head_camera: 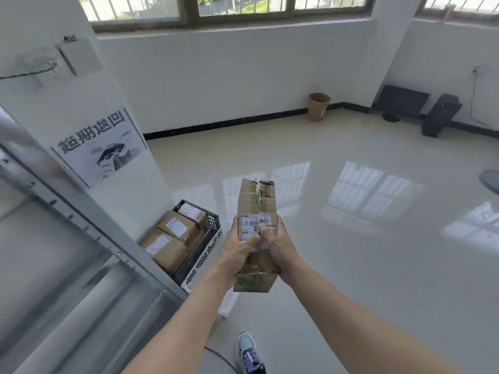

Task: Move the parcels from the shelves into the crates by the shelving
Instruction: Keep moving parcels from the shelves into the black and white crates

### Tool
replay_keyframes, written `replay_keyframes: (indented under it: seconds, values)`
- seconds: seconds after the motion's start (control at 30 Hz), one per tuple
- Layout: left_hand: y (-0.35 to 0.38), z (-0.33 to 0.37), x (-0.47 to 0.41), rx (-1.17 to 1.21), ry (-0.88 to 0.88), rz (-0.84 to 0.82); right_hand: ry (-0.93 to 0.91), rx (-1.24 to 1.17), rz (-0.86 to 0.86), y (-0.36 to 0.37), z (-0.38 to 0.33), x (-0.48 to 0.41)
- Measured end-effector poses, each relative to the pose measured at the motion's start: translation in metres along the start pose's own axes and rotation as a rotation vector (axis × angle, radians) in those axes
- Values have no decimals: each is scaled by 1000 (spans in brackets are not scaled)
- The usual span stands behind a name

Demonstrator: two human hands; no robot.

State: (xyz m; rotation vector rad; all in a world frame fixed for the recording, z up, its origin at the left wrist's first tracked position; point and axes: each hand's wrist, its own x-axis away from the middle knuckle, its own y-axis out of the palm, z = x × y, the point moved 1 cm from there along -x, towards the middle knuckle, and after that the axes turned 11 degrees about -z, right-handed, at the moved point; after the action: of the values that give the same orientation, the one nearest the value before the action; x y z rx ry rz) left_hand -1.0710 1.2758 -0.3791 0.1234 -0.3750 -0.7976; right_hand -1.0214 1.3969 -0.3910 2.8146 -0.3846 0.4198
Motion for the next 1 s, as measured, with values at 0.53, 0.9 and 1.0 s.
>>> replay_keyframes:
  seconds: [0.53, 0.9, 1.0]
  values:
    - [-117, -14, -111, 193, -51, 345, 264, 217, -371, 33, 1, -202]
    - [-147, -102, -174, 423, -185, 769, 471, 452, -730, 28, 86, -324]
    - [-153, -136, -185, 485, -206, 847, 559, 487, -803, 29, 117, -342]
